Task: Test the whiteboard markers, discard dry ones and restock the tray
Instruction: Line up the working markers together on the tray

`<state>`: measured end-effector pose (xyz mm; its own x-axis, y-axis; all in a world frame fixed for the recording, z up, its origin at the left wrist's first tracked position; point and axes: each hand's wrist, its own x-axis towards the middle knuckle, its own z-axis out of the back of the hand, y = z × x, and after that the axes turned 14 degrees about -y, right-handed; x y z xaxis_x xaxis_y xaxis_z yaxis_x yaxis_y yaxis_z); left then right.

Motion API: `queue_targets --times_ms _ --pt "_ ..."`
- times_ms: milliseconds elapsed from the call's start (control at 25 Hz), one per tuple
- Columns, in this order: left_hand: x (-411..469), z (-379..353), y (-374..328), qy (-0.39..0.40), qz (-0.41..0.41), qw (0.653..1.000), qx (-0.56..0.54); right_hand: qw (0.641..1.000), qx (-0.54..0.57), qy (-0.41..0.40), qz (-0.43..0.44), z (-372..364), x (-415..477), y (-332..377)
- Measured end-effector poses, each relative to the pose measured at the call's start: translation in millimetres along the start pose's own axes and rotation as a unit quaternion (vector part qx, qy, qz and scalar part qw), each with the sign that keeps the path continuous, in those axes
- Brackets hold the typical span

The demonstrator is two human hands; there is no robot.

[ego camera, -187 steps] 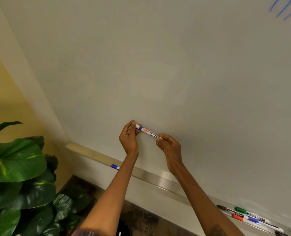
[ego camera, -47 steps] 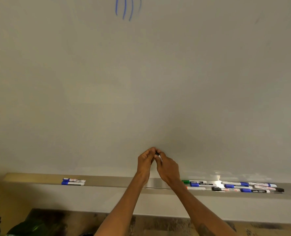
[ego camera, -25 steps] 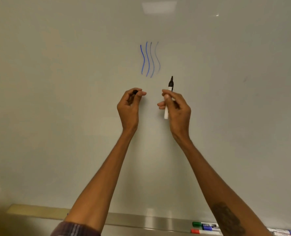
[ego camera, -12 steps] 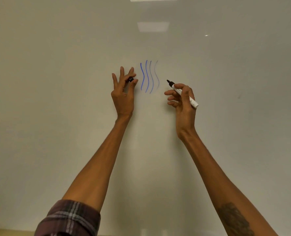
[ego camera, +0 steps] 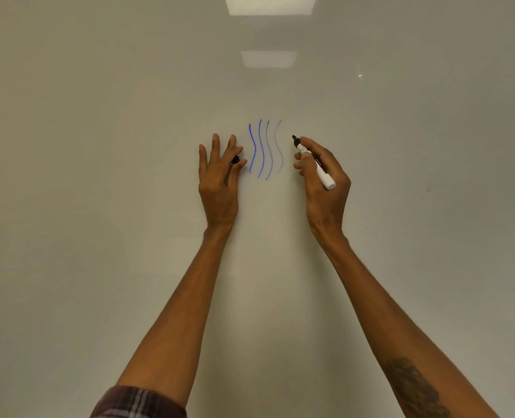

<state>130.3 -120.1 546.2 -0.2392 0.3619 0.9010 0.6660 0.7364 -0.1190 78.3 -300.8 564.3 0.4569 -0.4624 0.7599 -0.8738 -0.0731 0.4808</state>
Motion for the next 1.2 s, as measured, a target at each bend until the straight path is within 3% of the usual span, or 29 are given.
queue_targets --times_ms 200,440,640,840,1080,1200 --pt "-0.9 0.3 -1.8 -0.01 -0.021 1.0 0.017 0.989 -0.077 -0.005 0.128 -18.1 11.5 5.1" --pt "0.5 2.0 -6.2 -0.008 -0.022 0.999 0.026 0.967 -0.156 -0.017 0.199 -11.2 -1.3 -11.3" --pt "0.4 3.1 -6.1 -0.005 -0.021 0.999 0.033 0.973 -0.168 -0.023 0.154 10.5 -50.3 -28.7" --pt "-0.1 2.7 -6.6 -0.004 -0.022 0.999 0.03 0.978 -0.123 -0.069 0.157 -0.7 -1.9 -6.5" --pt "-0.6 4.0 -3.6 0.001 -0.009 1.0 0.027 0.963 -0.163 -0.02 0.213 4.0 5.4 -20.2" --pt "0.6 6.3 -7.5 -0.001 0.012 1.0 0.022 0.97 -0.163 -0.023 0.178 25.8 -36.3 -37.2"
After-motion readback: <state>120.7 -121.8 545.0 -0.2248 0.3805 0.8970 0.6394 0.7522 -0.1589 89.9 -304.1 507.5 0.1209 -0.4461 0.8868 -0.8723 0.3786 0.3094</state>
